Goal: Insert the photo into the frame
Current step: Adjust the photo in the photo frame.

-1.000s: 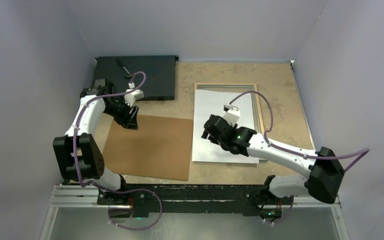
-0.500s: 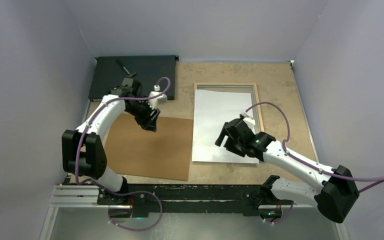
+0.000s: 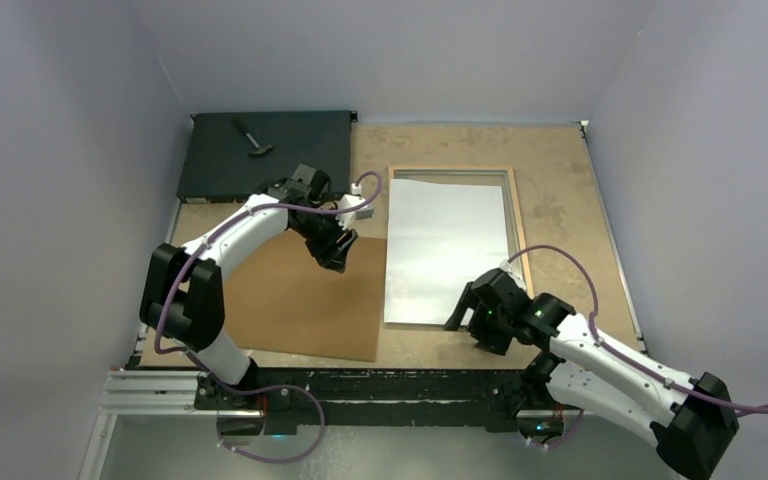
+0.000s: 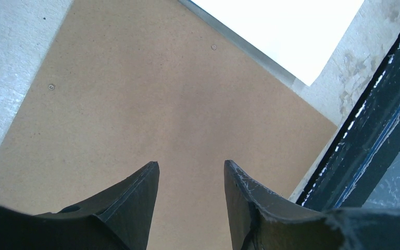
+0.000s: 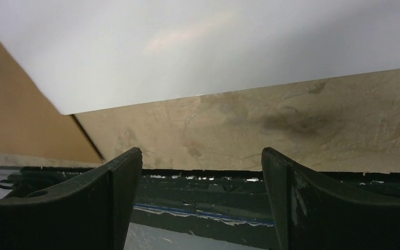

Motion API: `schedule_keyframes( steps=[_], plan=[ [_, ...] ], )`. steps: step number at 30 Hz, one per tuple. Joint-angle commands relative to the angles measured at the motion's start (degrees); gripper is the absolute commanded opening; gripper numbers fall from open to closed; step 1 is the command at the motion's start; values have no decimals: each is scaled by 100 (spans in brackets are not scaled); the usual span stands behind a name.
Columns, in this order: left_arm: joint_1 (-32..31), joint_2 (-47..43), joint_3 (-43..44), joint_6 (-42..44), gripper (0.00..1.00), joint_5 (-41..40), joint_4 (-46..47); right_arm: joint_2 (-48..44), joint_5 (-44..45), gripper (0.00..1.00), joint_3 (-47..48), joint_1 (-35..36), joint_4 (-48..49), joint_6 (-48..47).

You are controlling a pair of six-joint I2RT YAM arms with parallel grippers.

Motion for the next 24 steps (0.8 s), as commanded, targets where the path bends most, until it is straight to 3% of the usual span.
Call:
schedule_keyframes(
  steps=[1, 4, 8, 19, 24],
  plan=[
    [11, 35, 43, -191, 47, -38, 203, 133, 325, 87, -37, -7, -189, 283],
    [11, -27, -4, -172, 47, -117, 208, 131, 801, 84, 76, -6, -129, 475],
    [10, -87, -44, -145, 47, -222, 186, -43, 1215, 71, 138, -11, -88, 769],
    [11, -236, -56, -127, 47, -378, 141, 32, 1324, 68, -290, -36, 276, 992],
    [12, -285, -87, -135, 47, -418, 138, -29, 1544, 62, -180, -57, 300, 1054]
  ],
)
